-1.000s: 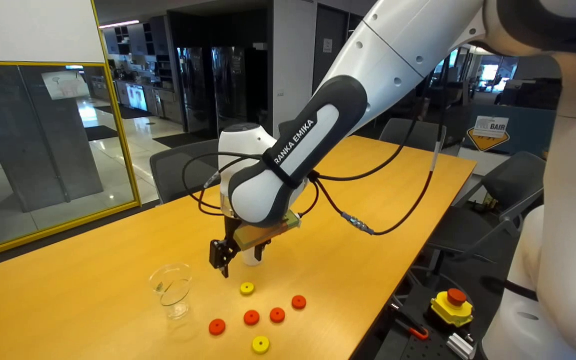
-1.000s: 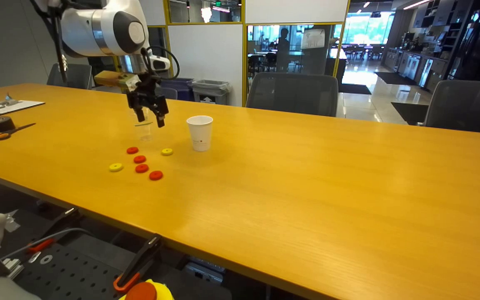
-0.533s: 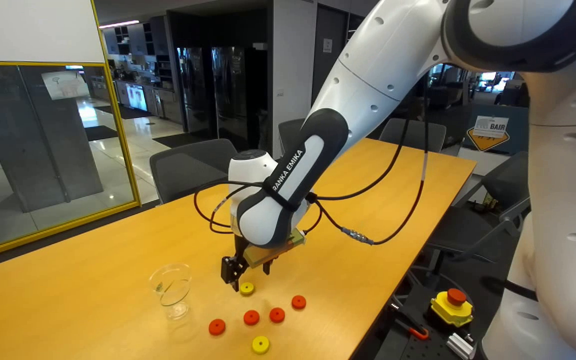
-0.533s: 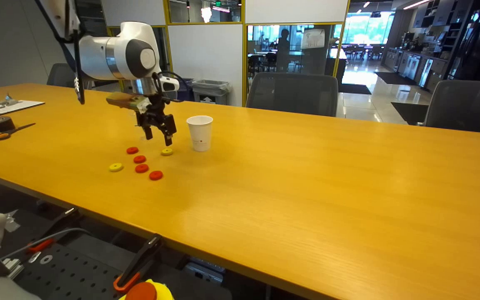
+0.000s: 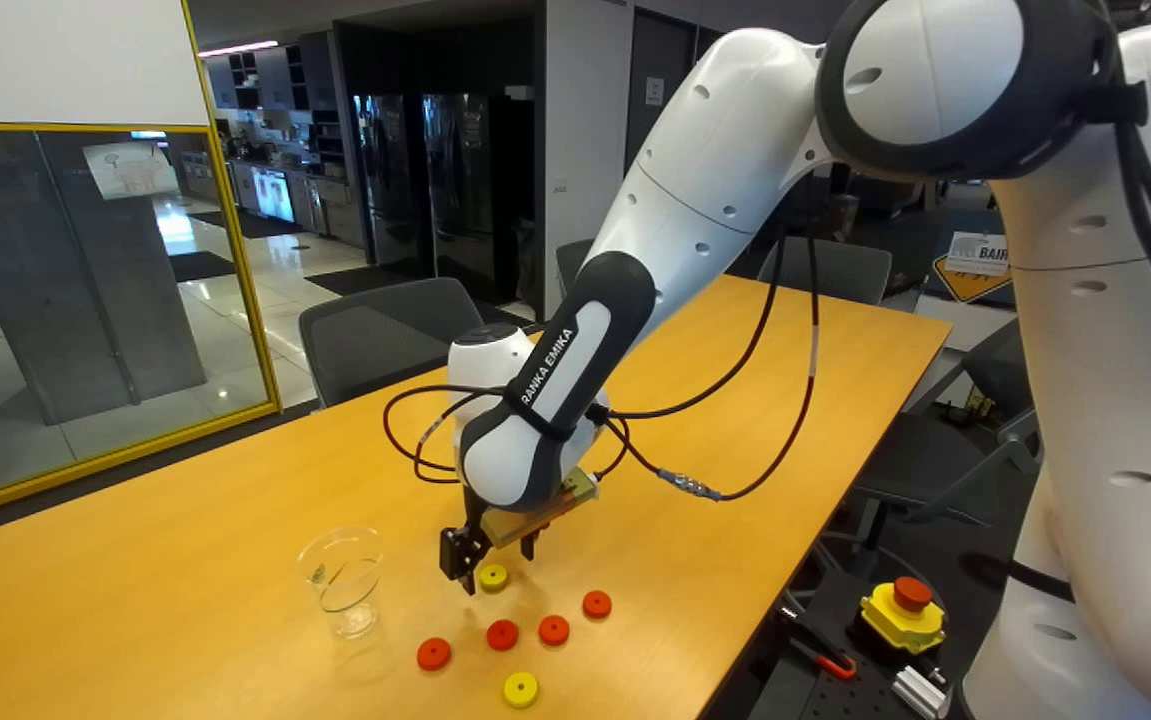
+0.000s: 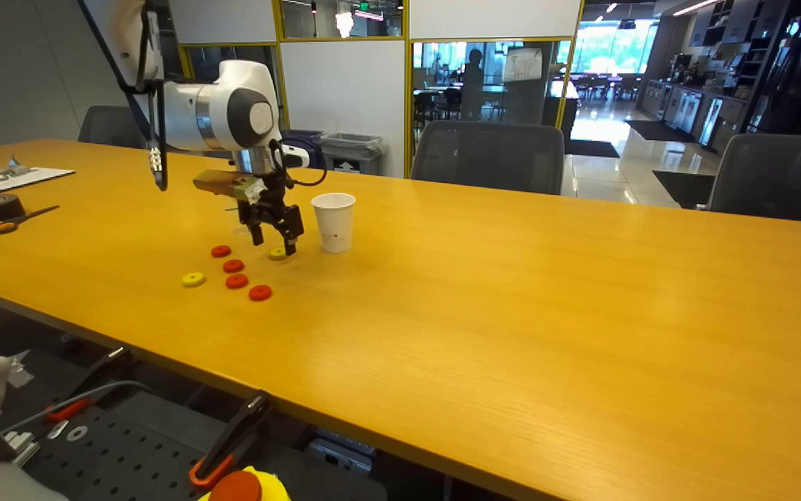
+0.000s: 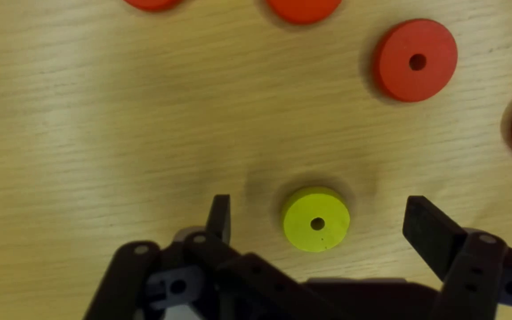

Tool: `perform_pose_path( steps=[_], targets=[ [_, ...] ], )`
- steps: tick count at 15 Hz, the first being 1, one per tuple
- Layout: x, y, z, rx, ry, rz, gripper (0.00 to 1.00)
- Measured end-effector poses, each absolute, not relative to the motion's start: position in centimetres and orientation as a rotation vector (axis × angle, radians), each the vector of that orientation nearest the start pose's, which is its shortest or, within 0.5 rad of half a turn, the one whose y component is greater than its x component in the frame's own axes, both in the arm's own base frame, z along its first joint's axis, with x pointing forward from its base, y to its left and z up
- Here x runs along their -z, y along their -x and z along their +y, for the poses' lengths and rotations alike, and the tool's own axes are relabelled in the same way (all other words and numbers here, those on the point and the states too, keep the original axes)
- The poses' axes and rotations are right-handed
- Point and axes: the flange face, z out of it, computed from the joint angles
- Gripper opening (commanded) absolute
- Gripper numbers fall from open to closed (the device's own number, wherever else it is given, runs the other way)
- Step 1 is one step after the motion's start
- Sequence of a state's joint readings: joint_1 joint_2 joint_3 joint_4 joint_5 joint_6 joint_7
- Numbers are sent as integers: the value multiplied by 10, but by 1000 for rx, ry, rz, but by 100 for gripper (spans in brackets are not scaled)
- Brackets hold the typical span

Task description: Pick the orange rings and put them in the white cup and put the yellow rings in the clear cup

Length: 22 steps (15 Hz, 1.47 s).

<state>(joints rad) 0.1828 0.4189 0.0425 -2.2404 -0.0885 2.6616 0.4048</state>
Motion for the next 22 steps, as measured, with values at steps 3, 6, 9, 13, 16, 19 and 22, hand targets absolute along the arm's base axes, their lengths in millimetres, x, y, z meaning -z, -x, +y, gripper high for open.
perform_pose_path(
  steps=[3, 6, 9, 13, 16, 19, 22],
  targets=[
    [-172, -536, 126, 9, 3155, 155, 100],
    [-167, -540, 126, 2, 3147, 151, 100],
    [-167, -542, 126, 3, 3144, 152, 93],
    [-169, -544, 127, 11, 3142, 143, 49],
    [-170, -545, 126, 15, 3142, 137, 27],
    [-173, -548, 125, 27, 3142, 136, 17],
    [-173, -549, 126, 27, 3142, 133, 17]
  ],
)
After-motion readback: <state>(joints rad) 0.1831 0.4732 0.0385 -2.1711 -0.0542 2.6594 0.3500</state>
